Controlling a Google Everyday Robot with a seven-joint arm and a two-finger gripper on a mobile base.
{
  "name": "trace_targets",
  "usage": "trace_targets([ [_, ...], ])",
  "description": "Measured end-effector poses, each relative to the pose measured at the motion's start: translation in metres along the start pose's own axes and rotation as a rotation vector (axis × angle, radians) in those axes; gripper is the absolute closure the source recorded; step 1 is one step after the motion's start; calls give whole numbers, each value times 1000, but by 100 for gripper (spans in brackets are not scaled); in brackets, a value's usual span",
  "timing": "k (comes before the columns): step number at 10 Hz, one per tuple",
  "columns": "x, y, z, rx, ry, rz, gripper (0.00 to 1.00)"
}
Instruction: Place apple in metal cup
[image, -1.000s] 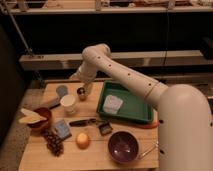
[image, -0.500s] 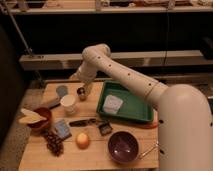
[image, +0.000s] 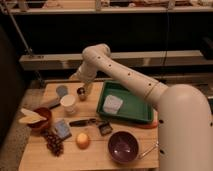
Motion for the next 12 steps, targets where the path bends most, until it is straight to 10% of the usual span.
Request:
trace_targets([
  [7,-9,10,-16,-32,-54,22,26],
  [12,-101,110,-17,-217,-126,29,26],
])
